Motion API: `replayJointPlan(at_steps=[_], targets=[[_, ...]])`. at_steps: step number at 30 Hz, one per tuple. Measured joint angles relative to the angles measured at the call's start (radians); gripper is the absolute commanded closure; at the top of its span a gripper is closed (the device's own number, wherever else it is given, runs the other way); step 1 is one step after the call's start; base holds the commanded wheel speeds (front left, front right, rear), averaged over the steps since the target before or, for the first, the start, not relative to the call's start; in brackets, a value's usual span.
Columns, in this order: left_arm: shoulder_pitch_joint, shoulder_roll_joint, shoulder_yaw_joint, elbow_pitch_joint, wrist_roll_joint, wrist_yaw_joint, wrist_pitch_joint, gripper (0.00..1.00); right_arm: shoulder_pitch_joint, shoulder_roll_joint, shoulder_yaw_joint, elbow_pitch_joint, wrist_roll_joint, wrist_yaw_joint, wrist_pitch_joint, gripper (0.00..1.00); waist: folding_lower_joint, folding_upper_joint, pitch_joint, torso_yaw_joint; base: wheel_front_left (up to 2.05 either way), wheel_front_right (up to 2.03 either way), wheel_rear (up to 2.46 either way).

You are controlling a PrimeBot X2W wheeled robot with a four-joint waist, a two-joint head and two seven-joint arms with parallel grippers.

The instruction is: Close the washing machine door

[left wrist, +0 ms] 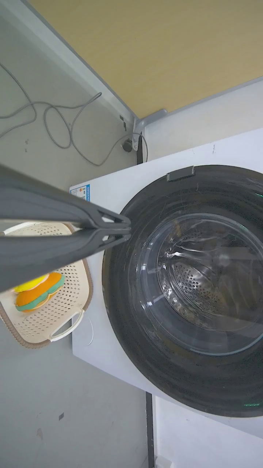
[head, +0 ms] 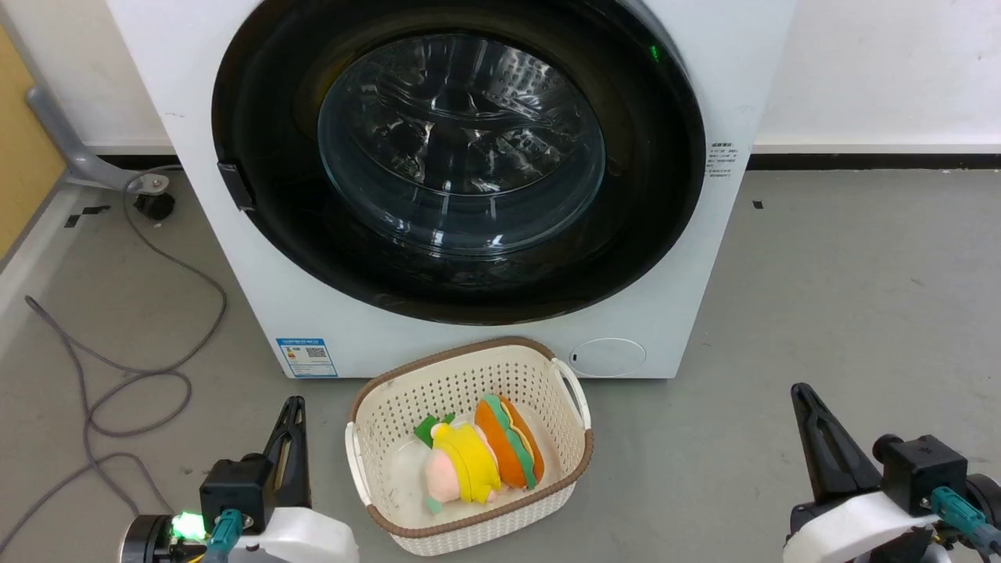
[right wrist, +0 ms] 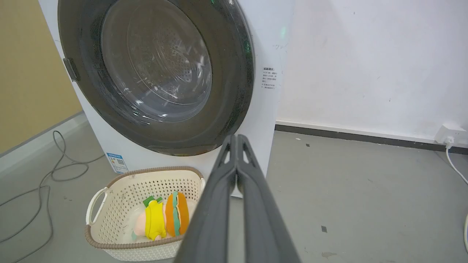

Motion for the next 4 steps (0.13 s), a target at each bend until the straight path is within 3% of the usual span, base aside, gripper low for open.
replayJointPlan(at_steps=[4], targets=[[-0.003, -0.001, 0.002, -0.001, 0.000, -0.005, 0.008, 1.00, 0.000, 0.000, 0.005, -0.004, -0.001, 0.000, 0.007, 1.00, 0.0000, 0.0000, 0.001, 0.002, 0.00, 0.00, 0.00]])
